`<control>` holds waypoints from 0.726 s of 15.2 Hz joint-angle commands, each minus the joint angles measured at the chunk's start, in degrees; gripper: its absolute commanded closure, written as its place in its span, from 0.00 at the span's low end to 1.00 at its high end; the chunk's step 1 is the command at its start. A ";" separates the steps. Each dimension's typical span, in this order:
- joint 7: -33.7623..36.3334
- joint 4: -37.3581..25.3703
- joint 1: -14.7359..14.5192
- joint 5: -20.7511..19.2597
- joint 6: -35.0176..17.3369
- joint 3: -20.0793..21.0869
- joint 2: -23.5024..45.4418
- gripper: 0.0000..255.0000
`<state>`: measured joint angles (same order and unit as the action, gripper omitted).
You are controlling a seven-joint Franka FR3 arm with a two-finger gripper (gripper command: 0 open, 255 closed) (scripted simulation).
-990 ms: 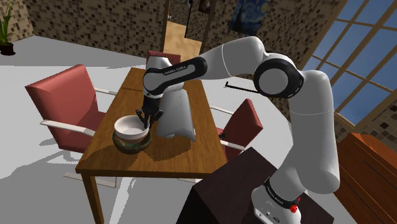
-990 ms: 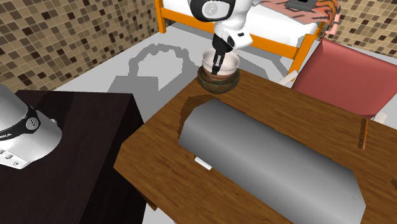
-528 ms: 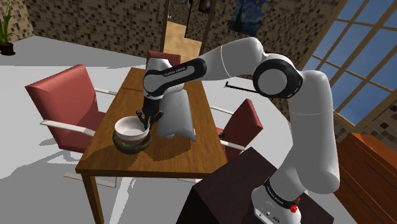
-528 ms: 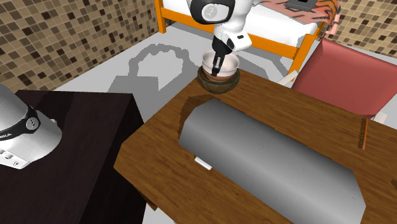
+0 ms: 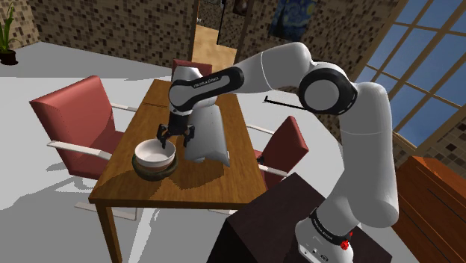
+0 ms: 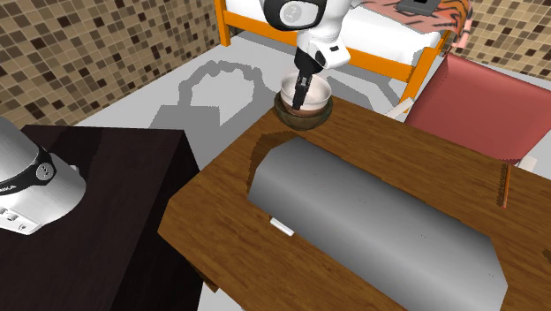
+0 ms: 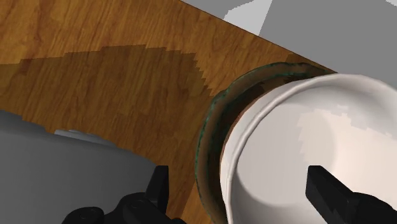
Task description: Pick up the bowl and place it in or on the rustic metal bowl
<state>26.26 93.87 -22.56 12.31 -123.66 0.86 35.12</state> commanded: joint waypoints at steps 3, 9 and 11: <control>0.41 -2.59 0.48 -0.48 5.09 -0.35 -2.48 0.00; 0.41 -2.59 0.48 -0.48 5.09 -0.35 -2.48 0.00; 0.41 -2.59 0.48 -0.48 5.09 -0.35 -2.48 0.00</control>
